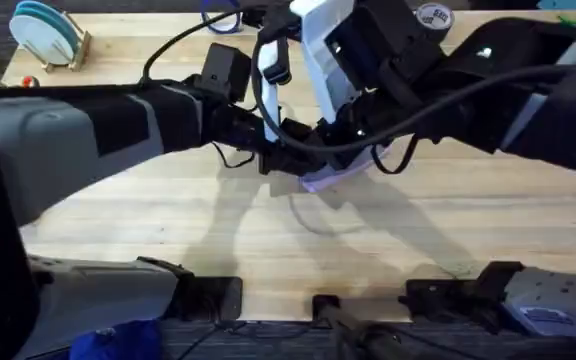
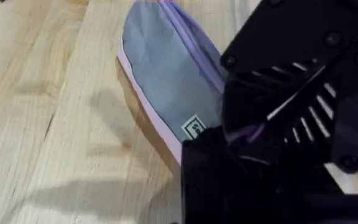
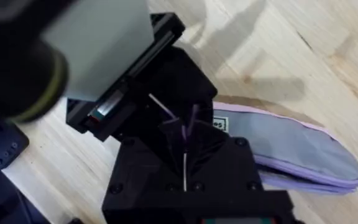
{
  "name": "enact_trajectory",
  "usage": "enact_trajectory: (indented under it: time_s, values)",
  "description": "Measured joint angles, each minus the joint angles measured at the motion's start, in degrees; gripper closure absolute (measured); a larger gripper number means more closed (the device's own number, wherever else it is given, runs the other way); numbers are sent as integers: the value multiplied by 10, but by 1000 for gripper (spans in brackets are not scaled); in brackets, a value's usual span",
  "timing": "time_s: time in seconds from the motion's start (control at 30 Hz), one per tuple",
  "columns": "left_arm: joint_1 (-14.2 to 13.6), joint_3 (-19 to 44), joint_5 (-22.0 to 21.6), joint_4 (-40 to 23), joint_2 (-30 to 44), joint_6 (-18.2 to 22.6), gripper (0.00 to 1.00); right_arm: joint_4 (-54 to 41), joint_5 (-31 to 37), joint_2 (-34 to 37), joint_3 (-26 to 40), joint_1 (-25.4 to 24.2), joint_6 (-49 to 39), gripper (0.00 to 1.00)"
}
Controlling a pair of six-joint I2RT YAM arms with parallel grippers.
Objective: Unzip the bag, pick up the pens from the table one at a time and place them inside, then zip the bag closed.
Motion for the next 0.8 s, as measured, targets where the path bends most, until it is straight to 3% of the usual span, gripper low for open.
enact_trajectory:
  time_s: [0.63,0.67,0.73,0.8]
  values:
    - [3,0,-5,3,0,4,960,6,15,4,0,6,24,969]
    - [3,0,-5,3,0,4,960,6,15,3,0,5,26,938]
    - [3,-1,-3,3,0,8,959,2,18,3,0,-2,28,756]
    - [3,-4,-1,3,0,11,960,-4,27,2,0,-16,28,477]
